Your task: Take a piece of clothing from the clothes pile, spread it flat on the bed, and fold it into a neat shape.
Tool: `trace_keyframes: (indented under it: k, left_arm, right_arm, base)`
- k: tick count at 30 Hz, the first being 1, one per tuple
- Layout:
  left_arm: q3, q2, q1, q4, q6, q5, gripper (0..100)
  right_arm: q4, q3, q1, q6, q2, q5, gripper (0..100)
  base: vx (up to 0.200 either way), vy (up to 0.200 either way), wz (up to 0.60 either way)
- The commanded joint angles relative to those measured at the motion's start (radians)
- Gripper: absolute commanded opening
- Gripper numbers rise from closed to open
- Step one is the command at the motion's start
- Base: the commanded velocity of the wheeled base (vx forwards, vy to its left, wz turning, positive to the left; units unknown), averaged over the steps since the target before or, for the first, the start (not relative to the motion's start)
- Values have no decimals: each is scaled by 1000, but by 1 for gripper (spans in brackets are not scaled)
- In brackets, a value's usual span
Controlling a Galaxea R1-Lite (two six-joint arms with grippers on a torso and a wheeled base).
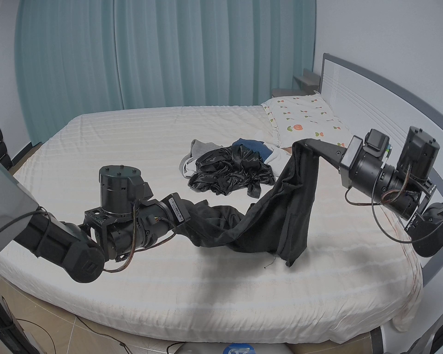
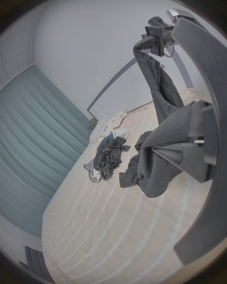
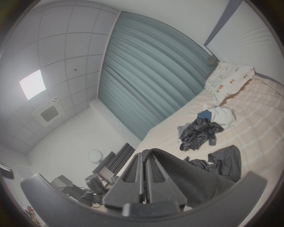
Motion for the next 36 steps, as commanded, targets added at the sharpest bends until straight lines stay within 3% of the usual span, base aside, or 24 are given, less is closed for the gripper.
trace_keyframes:
  k: [1,2,3,9,14,20,36]
  left_arm:
    - [55,-27,-11,-9,-7,6,0]
    - [55,-27,-11,-9,-7,6,0]
    - [64,-26,-22,-24,-65,8,0]
    - [99,-24,-23,-70,-157,5,0]
    - [133,-19,-25,-72,-160,-3,0]
    - [135,-12,-23,-72,-160,2,0]
    - [135,-16,-17,-70,-154,11,0]
  right_arm:
    - [-39,26,0,-4,134,-50,0]
    - [-39,26,0,-4,134,-50,0]
    - [-89,40,9,-4,168,-85,0]
    - [-142,78,14,1,211,-101,0]
    - [-143,84,23,-2,200,-113,0]
    - [-143,97,20,-1,189,-113,0]
    - [-143,98,26,-1,189,-113,0]
  base:
    - [0,0,0]
    - [0,0,0]
    - [0,0,0]
    - [0,0,0]
    - [0,0,0]
    - [-200,0,0]
    - [0,0,0]
